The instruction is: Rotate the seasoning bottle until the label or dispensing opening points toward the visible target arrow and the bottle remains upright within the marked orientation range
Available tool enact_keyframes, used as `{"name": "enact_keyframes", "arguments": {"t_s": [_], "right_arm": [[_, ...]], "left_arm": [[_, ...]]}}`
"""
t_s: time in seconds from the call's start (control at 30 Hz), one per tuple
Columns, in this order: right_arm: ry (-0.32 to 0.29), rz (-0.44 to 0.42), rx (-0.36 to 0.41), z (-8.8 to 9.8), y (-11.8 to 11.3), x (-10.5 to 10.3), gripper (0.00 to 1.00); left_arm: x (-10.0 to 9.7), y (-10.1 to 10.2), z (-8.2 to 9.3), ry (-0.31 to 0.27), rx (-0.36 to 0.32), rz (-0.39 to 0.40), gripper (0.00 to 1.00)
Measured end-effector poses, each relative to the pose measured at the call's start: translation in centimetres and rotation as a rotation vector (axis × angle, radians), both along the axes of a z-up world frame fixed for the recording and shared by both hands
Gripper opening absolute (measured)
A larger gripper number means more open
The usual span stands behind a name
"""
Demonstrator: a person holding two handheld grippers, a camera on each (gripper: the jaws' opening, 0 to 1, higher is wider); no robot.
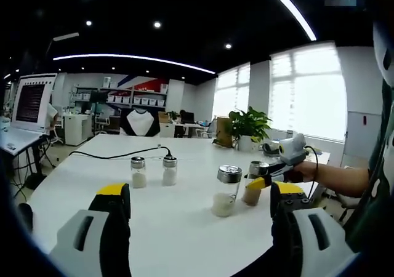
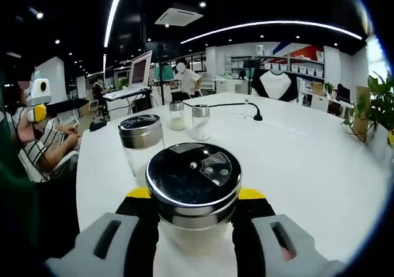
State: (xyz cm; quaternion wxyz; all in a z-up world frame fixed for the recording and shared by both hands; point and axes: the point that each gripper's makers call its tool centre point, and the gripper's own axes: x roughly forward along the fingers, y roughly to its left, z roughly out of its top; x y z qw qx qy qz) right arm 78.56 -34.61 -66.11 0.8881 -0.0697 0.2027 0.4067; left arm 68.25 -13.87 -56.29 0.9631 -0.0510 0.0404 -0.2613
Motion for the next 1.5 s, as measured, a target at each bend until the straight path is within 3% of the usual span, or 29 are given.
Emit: {"name": "enact_keyframes", "arguments": {"t_s": [1.1,1.5], "right_arm": [[0.006,-0.451,-0.018,-0.3,-1.6,1.3,0.44],[-0.008,-0.552,-0.004,-0.3,-1.8,1.5,0.44]], "left_arm": [[0.3,-0.6,0.4,0.008,0.012,-0.003,0.99],[0.2,-0.5,-0.2,0.025,0.010,0.003,0.99]]}}
